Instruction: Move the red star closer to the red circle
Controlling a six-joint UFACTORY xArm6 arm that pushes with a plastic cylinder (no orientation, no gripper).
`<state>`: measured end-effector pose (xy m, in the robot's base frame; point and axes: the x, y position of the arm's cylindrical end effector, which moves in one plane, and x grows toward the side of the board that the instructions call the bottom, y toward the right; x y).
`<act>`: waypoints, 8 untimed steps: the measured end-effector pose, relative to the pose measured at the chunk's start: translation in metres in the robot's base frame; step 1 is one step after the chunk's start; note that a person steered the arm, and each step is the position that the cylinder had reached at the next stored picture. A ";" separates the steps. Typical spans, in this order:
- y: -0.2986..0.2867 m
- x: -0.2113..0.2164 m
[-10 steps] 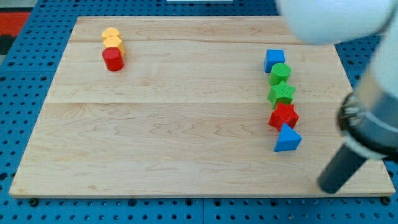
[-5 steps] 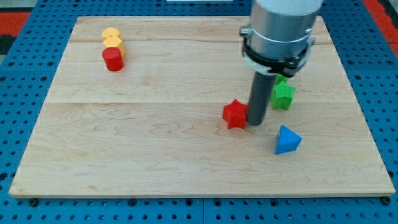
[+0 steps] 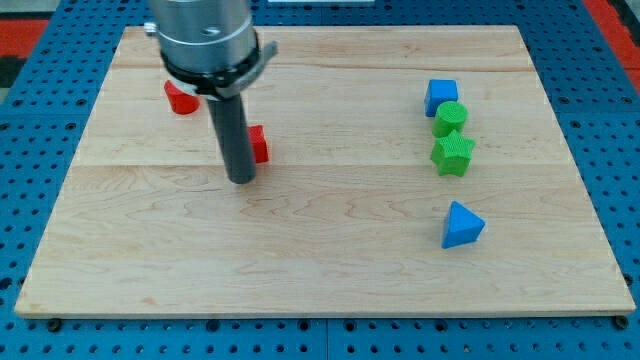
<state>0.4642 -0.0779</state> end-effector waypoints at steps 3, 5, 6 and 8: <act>-0.030 -0.047; -0.028 -0.034; 0.012 -0.029; -0.050 -0.070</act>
